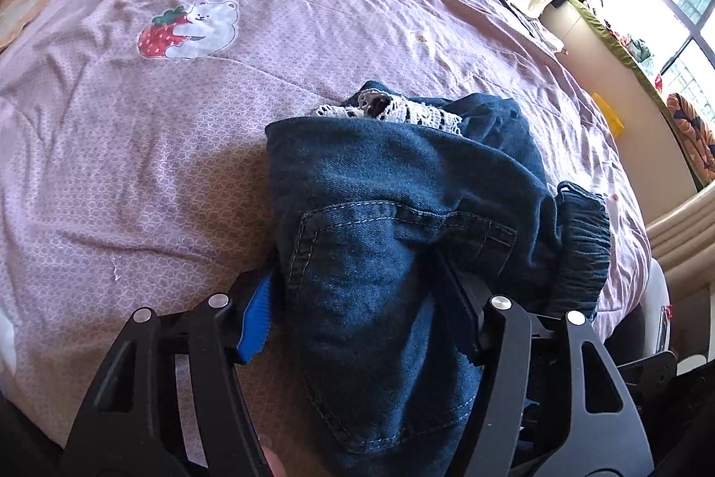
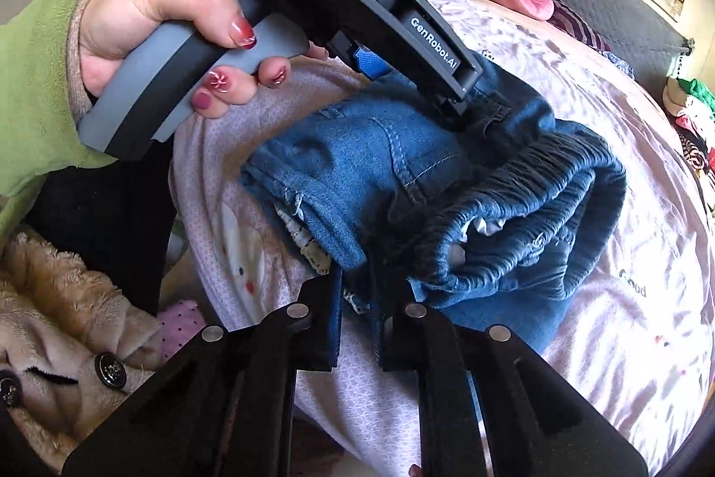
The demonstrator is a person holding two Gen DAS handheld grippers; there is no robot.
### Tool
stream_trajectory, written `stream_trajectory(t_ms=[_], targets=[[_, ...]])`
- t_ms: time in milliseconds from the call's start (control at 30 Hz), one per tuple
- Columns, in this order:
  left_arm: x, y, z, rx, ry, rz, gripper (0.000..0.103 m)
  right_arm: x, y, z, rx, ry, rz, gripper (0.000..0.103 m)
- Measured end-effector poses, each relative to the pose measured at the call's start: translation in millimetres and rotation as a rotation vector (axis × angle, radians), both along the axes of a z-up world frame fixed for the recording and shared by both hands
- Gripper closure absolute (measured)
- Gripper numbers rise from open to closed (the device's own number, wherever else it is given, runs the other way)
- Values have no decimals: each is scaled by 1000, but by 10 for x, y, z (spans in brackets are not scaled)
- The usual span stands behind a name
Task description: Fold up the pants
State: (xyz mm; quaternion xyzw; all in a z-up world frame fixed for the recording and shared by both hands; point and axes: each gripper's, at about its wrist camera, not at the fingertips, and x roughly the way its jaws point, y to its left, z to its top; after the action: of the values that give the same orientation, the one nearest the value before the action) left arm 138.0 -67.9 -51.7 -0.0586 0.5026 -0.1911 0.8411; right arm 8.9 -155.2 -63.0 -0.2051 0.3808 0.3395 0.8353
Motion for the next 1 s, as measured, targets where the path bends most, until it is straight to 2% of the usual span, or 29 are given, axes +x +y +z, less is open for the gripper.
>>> stream_trajectory(t_ms=[100,167,233,333,467,600,700,900,1000], targets=[[-50,15,65,-5,-11,2,46,-24,-142,145,91,42,-43,84],[-100,31,125,-8,-27,4,45,-33,-287,293,176,65,-74,65],[-165,58,195,-17,-45,8,41,-57,-425,437,234,59,-102,51],[-276,105,279,-25,-70,15,34,-74,-633,595,282,28,-159,51],[-413,182,361,-34,-101,36,23,68,-940,689,328,7,-324,38],[-490,216,366,-37,-114,47,16,265,-1236,656,346,21,-474,37],[-522,178,315,-21,-110,34,13,369,-1407,564,364,38,-531,37],[-493,84,137,-11,-75,10,13,664,-1402,423,331,73,-527,40],[-471,56,84,3,-73,15,13,766,-1379,344,323,98,-511,46]])
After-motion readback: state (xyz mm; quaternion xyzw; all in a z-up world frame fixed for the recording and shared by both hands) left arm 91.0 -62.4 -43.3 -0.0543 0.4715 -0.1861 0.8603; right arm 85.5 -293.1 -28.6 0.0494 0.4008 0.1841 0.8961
